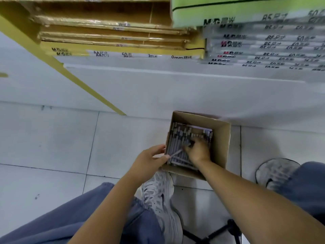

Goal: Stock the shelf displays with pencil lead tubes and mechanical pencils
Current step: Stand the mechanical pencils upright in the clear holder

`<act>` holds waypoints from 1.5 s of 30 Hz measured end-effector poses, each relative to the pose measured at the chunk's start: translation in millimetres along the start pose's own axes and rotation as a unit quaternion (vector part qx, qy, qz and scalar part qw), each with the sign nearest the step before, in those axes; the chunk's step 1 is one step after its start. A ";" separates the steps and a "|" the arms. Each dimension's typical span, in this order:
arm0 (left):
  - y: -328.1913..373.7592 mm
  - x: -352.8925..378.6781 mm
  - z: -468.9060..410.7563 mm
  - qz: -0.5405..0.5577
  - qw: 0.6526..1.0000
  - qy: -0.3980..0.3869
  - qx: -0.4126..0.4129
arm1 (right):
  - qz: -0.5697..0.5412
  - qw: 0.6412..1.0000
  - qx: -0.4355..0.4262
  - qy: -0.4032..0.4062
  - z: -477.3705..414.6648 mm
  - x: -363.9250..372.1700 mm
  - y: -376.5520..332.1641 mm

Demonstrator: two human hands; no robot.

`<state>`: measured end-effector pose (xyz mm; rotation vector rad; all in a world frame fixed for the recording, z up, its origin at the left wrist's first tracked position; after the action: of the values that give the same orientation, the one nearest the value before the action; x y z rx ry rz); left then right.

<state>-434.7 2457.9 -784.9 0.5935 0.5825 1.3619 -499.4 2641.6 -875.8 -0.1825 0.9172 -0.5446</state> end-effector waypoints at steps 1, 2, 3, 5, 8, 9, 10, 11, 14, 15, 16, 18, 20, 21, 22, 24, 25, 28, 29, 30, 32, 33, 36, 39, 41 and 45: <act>-0.7 0.1 -0.5 0.003 1.000 -0.002 0.000 | 0.009 1.000 -0.010 0.000 -1.1 1.7 -1.4; -1.2 0.0 -1.1 0.007 1.000 -0.003 0.000 | 0.019 1.000 -0.020 0.003 -2.0 2.7 -3.2; -1.6 -0.1 -1.7 0.012 1.000 -0.003 0.000 | 0.026 0.999 -0.031 0.010 -2.2 2.9 -5.2; -3.1 -0.4 -2.9 0.019 1.000 -0.004 0.000 | 0.019 0.998 -0.049 0.024 -1.2 2.4 -8.2; -4.8 -1.0 -4.4 0.024 1.000 -0.001 -0.002 | -0.049 0.998 -0.045 0.014 0.0 4.8 -8.9; -4.8 -1.2 -5.0 0.025 1.000 0.000 -0.002 | -0.078 0.996 -0.038 0.000 0.0 6.8 -9.3; -4.6 -1.2 -5.5 0.026 1.000 0.001 0.000 | -0.105 0.994 -0.032 -0.016 0.2 8.8 -10.6; -4.3 -1.5 -5.5 0.027 1.000 0.002 0.001 | -0.126 0.991 -0.027 -0.032 0.0 11.0 -12.3; -4.9 -1.4 -4.6 0.028 1.000 0.002 0.002 | -0.147 0.986 -0.019 -0.070 -1.1 19.8 -15.0; -5.2 -1.0 -4.0 0.029 1.000 0.001 0.005 | -0.147 0.986 -0.017 -0.081 -1.7 23.2 -15.4; -5.5 -0.7 -3.8 0.030 1.000 0.001 0.006 | -0.152 0.984 -0.013 -0.093 -2.0 26.5 -15.9; -6.8 -0.9 -3.7 0.035 0.999 0.003 0.005 | -0.185 0.975 0.004 -0.121 -2.2 33.8 -17.6; -8.7 -0.9 -4.3 0.043 0.999 0.001 0.003 | -0.231 0.961 0.023 -0.148 -2.2 40.5 -19.8; -9.4 -0.7 -4.3 0.048 0.999 -0.001 0.002 | -0.254 0.953 0.033 -0.163 -1.3 43.5 -20.8; -9.8 -0.4 -4.5 0.050 0.999 -0.003 0.003 | -0.273 0.945 0.039 -0.178 -0.1 46.2 -22.1; -10.5 -0.4 -5.3 0.049 0.999 -0.004 0.005 | -0.300 0.932 0.043 -0.197 0.3 50.5 -24.4; -10.8 -0.1 -5.5 0.049 0.999 -0.005 0.004 | -0.312 0.928 0.046 -0.200 0.3 51.6 -25.4; -10.2 -0.3 -5.1 0.054 0.999 -0.004 0.004 | -0.351 0.912 0.051 -0.205 1.9 51.7 -29.1; -10.6 -0.7 -5.6 0.053 0.999 -0.006 0.003 | -0.361 0.906 0.055 -0.214 2.2 52.0 -29.1; -11.0 -0.7 -6.1 0.052 0.999 -0.008 0.001 | -0.366 0.901 0.057 -0.227 3.0 52.0 -28.7; -10.3 -0.8 -6.5 0.050 0.999 -0.009 0.001 | -0.362 0.896 0.060 -0.249 4.1 51.6 -26.9; -10.3 -0.9 -6.7 0.050 0.999 -0.008 0.000 | -0.362 0.895 0.064 -0.254 3.9 51.4 -25.3; -10.7 0.3 -6.0 0.046 0.999 -0.005 0.000 | -0.384 0.884 0.068 -0.258 5.5 50.3 -24.9; -11.1 1.6 -4.5 0.040 0.999 0.000 -0.002 | -0.406 0.873 0.063 -0.262 8.1 49.1 -28.6; -10.1 2.7 -3.5 0.037 0.999 0.001 -0.007 | -0.415 0.869 0.061 -0.262 8.8 46.6 -30.7; -7.0 0.7 -4.7 0.022 1.000 0.015 -0.015 | -0.425 0.870 0.049 -0.246 10.9 33.3 -33.1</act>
<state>-432.8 2458.0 -793.1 0.5658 0.5744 1.4205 -486.8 2595.3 -880.2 -0.6189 0.2608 -1.2904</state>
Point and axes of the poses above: each hand's wrist, its own z-axis away from the middle knuckle, its own x-axis out of the palm, y = z × x, the point moved 8 cm from there along -z, towards the middle knuckle, and after that the axes turned 10 degrees about z, right-handed, at the moved point
